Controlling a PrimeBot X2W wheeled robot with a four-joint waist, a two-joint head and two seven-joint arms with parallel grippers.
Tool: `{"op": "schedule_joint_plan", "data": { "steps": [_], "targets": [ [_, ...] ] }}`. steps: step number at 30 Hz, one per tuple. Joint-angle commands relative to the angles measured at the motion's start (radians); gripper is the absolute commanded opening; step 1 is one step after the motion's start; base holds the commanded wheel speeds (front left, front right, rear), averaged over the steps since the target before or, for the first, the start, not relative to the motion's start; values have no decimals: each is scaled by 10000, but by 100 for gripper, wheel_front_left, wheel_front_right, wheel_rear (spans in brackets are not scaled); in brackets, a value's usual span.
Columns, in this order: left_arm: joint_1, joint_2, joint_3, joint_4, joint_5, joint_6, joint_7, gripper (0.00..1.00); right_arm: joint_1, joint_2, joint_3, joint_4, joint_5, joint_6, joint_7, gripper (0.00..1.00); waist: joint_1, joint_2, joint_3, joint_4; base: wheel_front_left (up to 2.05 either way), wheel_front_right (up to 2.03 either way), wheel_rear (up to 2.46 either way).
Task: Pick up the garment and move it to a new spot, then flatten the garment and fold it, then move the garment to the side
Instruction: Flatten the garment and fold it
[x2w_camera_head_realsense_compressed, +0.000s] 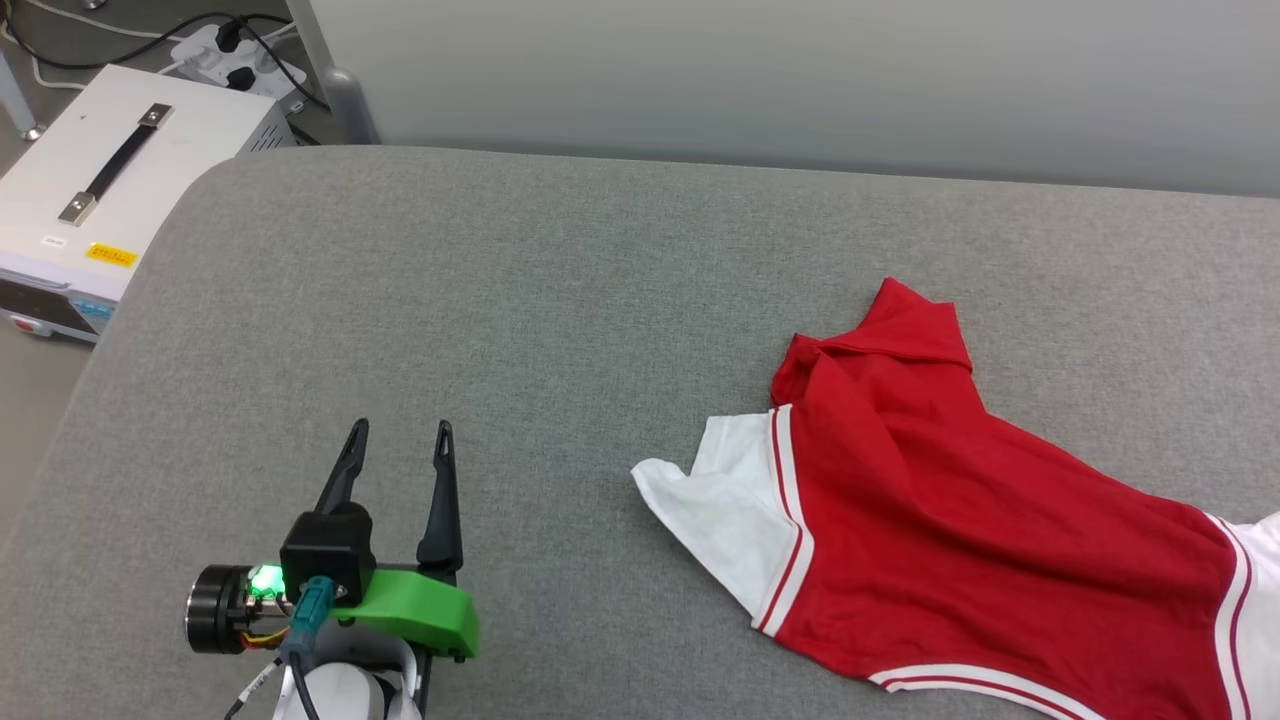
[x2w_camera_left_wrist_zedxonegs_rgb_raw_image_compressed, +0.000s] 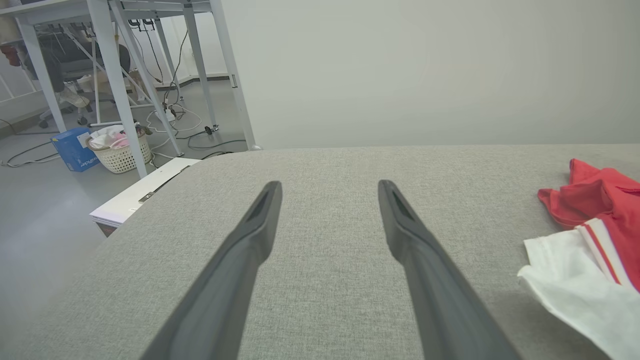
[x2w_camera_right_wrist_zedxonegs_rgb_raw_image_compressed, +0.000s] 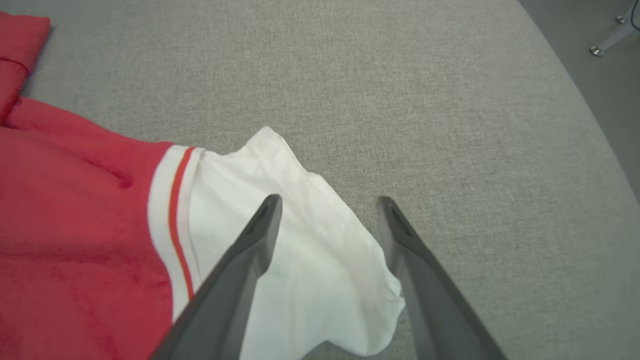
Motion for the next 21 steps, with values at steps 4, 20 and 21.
{"op": "schedule_joint_plan", "data": {
  "steps": [4,20,21],
  "targets": [
    [-447,286,54,-120,40,-278,-57,100,-238,256,-476,-879,-1044,-7,-1087,100,1,-1,-147,-125,0,0,0],
    [-5140,2706,-4102,1076,-2864,-1252,3298,100,502,3464,-1118,-5556,-4580,-7,-973,100,1,-1,252,-381,0,0,0],
    [-5381,2843,-4520,1073,-3254,-1252,3753,100,520,3510,-1069,-5601,-4638,-7,-939,100,1,-1,281,-409,0,0,0]
  ]
}}
